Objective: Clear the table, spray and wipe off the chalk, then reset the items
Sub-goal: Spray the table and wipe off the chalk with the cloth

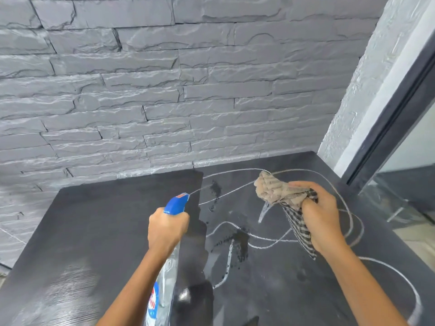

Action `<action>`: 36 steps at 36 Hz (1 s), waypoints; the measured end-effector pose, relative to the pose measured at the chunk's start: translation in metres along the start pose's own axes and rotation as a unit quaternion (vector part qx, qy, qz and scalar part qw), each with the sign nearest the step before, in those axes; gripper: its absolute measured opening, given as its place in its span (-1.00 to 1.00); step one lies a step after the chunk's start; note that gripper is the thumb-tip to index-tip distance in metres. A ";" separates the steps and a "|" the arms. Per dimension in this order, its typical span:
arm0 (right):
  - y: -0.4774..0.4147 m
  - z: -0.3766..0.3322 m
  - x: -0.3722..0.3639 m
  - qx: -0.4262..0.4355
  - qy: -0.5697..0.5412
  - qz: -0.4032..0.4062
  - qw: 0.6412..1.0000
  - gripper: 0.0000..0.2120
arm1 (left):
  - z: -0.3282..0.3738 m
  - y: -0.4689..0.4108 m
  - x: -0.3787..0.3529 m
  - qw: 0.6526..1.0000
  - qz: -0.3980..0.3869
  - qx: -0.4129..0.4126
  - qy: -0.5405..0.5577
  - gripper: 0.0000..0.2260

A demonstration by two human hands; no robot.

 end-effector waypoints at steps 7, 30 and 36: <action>-0.025 0.050 -0.060 -0.015 0.051 -0.060 0.997 -0.65 | 0.026 -0.036 -0.003 0.998 0.004 -0.038 0.056 -0.78; -0.080 0.210 -0.284 0.262 0.470 -0.427 0.727 -0.33 | 0.059 -0.150 -0.025 0.965 0.103 -0.139 0.195 -0.71; -0.126 0.208 -0.360 0.280 0.498 -0.419 0.706 -0.36 | 0.059 -0.171 -0.034 0.962 0.105 -0.165 0.192 -0.70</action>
Point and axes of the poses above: each hand's wrist, its own y-axis away from the middle knuckle, its own x-axis out of the back of the hand, z = x × y, the point moved 5 cm from there along -y, towards the middle knuckle, and after that the axes turned 7 degrees about z, right-handed, at the moved point
